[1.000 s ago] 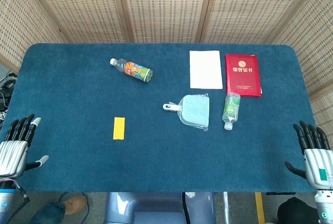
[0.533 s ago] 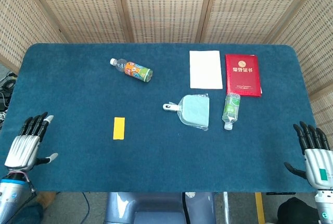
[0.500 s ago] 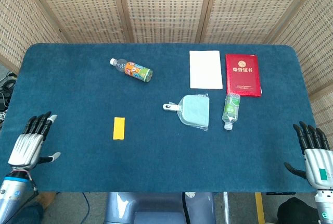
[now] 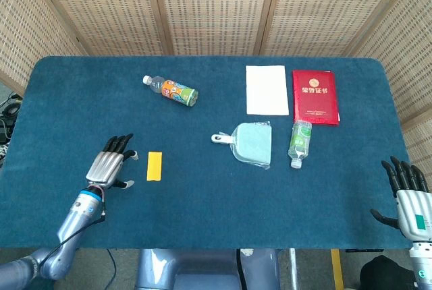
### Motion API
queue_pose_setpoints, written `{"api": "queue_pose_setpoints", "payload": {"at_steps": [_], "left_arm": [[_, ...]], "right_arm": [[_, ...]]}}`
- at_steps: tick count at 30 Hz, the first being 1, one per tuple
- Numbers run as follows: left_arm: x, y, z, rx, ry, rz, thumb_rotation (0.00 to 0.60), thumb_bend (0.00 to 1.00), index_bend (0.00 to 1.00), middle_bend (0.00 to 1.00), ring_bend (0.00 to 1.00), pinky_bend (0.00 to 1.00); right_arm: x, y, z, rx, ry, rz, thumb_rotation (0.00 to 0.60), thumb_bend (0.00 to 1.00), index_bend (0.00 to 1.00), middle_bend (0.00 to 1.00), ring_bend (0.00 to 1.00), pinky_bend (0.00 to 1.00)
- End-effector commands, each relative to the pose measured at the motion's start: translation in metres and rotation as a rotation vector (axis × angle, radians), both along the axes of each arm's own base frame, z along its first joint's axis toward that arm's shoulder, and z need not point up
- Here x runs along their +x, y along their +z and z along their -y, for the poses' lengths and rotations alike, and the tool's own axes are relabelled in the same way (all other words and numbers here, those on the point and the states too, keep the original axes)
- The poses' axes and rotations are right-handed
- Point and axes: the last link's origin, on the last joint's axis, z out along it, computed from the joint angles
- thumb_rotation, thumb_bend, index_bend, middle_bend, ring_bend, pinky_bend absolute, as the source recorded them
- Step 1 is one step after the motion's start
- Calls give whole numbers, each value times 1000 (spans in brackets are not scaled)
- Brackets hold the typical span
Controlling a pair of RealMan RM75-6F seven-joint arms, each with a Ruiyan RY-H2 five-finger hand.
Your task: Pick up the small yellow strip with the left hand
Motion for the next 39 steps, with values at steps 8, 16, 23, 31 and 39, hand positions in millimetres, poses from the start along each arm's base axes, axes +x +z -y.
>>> {"api": "queue_pose_setpoints", "payload": {"at_steps": [8,16,23,31,39], "left_arm": [[7,-30,-6,-36,13,22,600,157,393,0,0,0],[15,-43,-6,-58,0,47,600,160,392,0,0,0],[21,-49,-14,-46,-10,28,600,160,392,0,0,0],[22,-54,-18,-50,4,22,600,161,392,0,0,0],[24,-55,-19,-60,10,24,600,160,392,0,0,0]], "right_arm": [[-3,-2,2,15,-10,4,600,0,65,0,0,0],[-3,-3,2,19,-13,4,600,0,72,0,0,0],[-4,-2,3,18,-17,9,600,0,76,0,0,0],[-5,-1,3,17,-21,13,600,0,77,0,0,0],[-5,-2,4,20,-24,14,600,0,81,0,0,0]]}}
